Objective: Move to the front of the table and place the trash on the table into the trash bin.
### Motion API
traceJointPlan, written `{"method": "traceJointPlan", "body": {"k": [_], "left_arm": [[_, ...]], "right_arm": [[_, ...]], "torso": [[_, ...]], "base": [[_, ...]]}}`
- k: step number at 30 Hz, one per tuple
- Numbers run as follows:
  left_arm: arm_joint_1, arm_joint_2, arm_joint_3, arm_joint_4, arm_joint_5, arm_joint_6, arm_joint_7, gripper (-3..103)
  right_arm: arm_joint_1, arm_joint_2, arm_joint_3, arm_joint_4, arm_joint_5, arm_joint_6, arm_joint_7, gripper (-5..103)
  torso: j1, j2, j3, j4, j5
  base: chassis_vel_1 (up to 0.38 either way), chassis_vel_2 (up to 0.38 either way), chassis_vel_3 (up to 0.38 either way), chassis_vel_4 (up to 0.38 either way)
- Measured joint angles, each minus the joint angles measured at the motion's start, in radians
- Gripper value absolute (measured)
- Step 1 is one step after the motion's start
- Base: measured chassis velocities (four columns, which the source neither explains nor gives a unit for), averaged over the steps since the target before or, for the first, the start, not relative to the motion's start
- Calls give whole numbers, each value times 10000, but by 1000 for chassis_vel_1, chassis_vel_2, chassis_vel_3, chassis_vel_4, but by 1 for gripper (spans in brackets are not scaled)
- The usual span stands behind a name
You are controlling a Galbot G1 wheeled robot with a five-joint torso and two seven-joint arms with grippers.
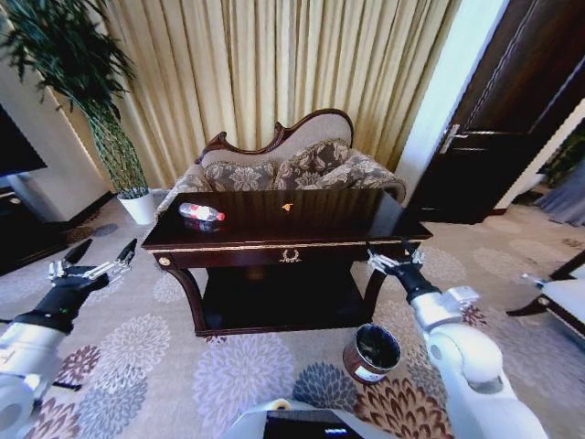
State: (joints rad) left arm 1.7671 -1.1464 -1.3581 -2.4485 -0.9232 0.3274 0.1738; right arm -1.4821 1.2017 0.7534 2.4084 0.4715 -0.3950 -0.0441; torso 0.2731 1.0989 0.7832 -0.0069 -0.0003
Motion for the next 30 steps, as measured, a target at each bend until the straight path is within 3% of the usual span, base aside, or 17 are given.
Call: {"method": "traceJointPlan", "body": {"k": [7,16,30], "left_arm": [[79,-18,-295,-41,-90,282,-162,100],[75,322,-662,108,-444,476,-316,100],[85,390,-655,131,-458,395,-270,100]], "right_arm": [[-99,117,-458,250,-61,-341,163,100],[-135,353,-749,98,-601,59,391,100],[-276,528,-972,54,-1157,218,300,100]], "torso": [[0,0,0,0,3],[-2,1,-1,-1,2],[5,-5,3,-1,4]], "base": [[0,0,0,0],[-35,30,31,-24],[-221,208,206,-199]]}}
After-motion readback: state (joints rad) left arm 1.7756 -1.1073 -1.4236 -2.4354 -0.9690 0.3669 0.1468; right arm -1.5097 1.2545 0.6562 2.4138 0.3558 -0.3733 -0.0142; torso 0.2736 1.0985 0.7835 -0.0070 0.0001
